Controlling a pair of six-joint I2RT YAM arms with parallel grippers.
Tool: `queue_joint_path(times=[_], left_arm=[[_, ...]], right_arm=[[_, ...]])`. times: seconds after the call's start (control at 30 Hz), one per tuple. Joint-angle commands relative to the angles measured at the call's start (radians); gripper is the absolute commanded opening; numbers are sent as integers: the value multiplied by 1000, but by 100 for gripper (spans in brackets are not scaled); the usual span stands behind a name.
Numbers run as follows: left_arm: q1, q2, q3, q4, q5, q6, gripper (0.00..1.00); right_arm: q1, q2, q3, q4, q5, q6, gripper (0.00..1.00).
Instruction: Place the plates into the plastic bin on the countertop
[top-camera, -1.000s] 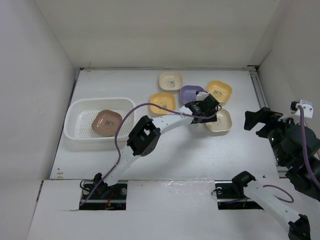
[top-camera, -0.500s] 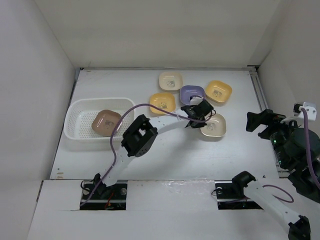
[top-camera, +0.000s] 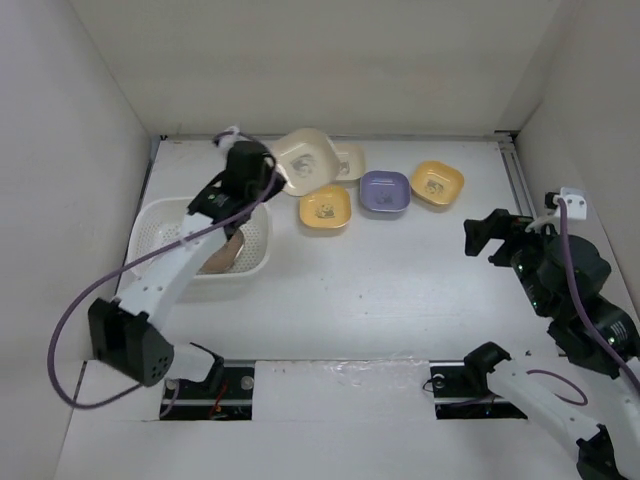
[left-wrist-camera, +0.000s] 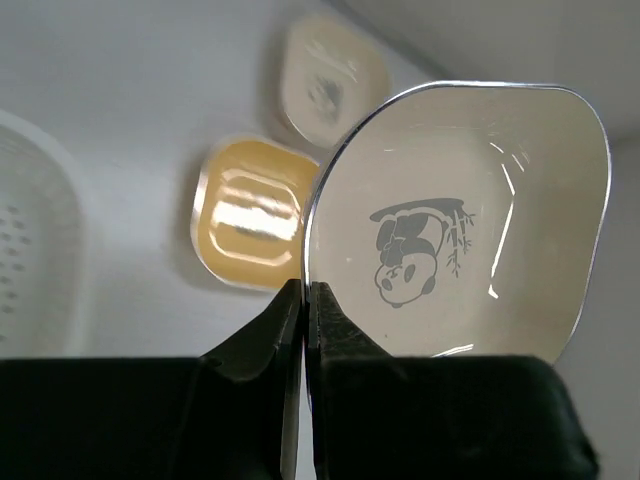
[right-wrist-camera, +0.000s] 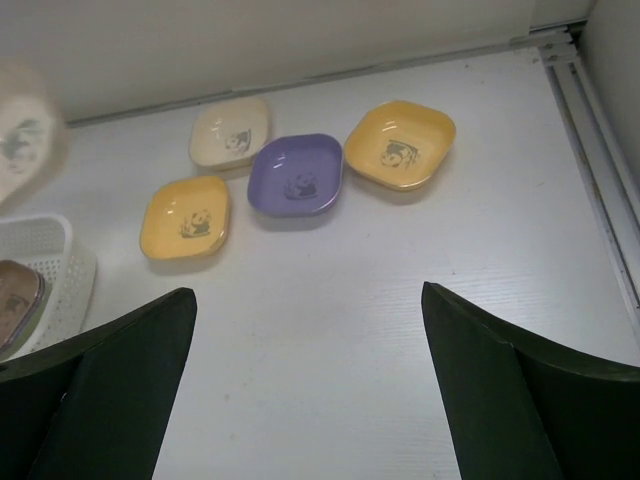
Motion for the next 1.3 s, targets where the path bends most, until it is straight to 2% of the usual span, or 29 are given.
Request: queue_joint_path(times=[0.0, 0.03, 0.1, 0.13, 0.3, 0.4, 0.57, 0.77, 0.83, 0.87, 0.9, 0.93, 1.0, 1.1, 1.2, 1.23, 1.27], left_arm=[[131, -168, -233, -25, -6, -50, 0], [219, -213, -283, -14, -6, -79, 0], [302, -288, -395, 5, -6, -125, 0], [380, -348, -423, -6, -15, -140, 0], [560, -469, -550, -47, -62, -163, 0], [600, -488, -610, -47, -86, -185, 0], [600, -436, -682, -20, -87, -211, 0], [600, -474, -756, -20, -127, -268, 2], [600, -506, -768, -20, -136, -277, 15], [600, -519, -768, -29, -136, -277, 26], [600, -529, -768, -29, -136, -277, 53], [600, -551, -744, -40, -136, -286, 65], [600, -572, -715, -72, -145, -286, 97], [600, -598, -638, -86, -145, -224, 100], [538, -603, -580, 4, -119, -116, 100], [525, -585, -580, 44, -84, -73, 100], [525, -556, -557, 64, 10, -50, 100]], right_arm=[[-6, 20, -22, 94, -58, -22, 100], [-6, 30, -31, 103, -58, -22, 100], [-6, 30, -31, 114, -67, -31, 100], [-6, 40, -31, 114, -80, -31, 100], [-6, 40, -40, 114, -98, -65, 100], [-6, 40, -40, 114, -107, -65, 100], [-6, 40, -40, 114, -117, -74, 100], [-6, 40, -40, 114, -117, -93, 100], [-6, 40, -40, 114, -126, -93, 100], [-6, 40, -40, 114, -126, -93, 100], [-6, 49, -40, 114, -135, -93, 100], [-6, 49, -40, 114, -135, -93, 100], [-6, 49, -40, 114, -144, -93, 100], [-6, 49, -49, 132, -144, -93, 100], [-6, 58, -60, 144, -153, -93, 100], [-6, 58, -60, 154, -163, -93, 100], [-6, 67, -69, 154, -163, -93, 100]])
